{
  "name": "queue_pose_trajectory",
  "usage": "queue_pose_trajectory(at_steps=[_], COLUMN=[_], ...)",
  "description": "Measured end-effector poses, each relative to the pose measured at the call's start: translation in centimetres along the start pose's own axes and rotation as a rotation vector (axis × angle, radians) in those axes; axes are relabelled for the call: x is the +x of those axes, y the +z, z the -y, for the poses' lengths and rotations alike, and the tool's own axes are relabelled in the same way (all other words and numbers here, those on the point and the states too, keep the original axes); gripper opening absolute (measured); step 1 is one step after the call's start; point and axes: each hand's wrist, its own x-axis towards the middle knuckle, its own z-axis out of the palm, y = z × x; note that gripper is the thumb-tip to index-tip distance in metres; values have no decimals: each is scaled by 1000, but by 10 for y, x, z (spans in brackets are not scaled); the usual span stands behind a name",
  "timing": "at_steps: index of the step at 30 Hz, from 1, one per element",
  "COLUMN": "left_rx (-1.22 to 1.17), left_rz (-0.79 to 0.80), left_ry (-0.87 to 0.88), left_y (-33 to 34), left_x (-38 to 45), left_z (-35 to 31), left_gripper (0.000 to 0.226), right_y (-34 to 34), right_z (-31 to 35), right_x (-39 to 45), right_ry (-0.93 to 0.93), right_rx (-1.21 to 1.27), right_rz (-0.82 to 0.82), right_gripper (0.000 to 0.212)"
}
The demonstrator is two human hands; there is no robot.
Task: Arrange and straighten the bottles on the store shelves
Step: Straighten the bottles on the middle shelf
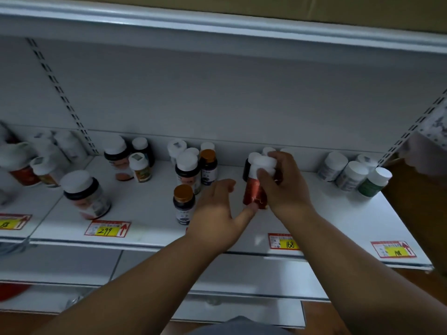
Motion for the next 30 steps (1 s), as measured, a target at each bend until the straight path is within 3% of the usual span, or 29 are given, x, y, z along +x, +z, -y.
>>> queue_pose_trajectory(at_steps=[3,7,11,19,30], left_rx=[-69,-188,-176,-11,221], left_rz=[45,37,-35,-232,-242], left_ry=[-28,87,-55,-296,-464], left_y=[-35,-105,-190,-333,-423], left_x=[-10,-43,-86,-154,-136], left_z=[12,57,134,247,385], left_gripper=[78,49,73,69,67], right_y=[18,73,161,332,502], right_z=[45,101,166,279,342], right_x=[-15,-49,-84,-131,-104], right_ry=[32,-14,-67,-251,-348], right_rx=[194,420,522,461,279], right_rz=[56,173,332,590,656], right_gripper=[33,28,28,32,38])
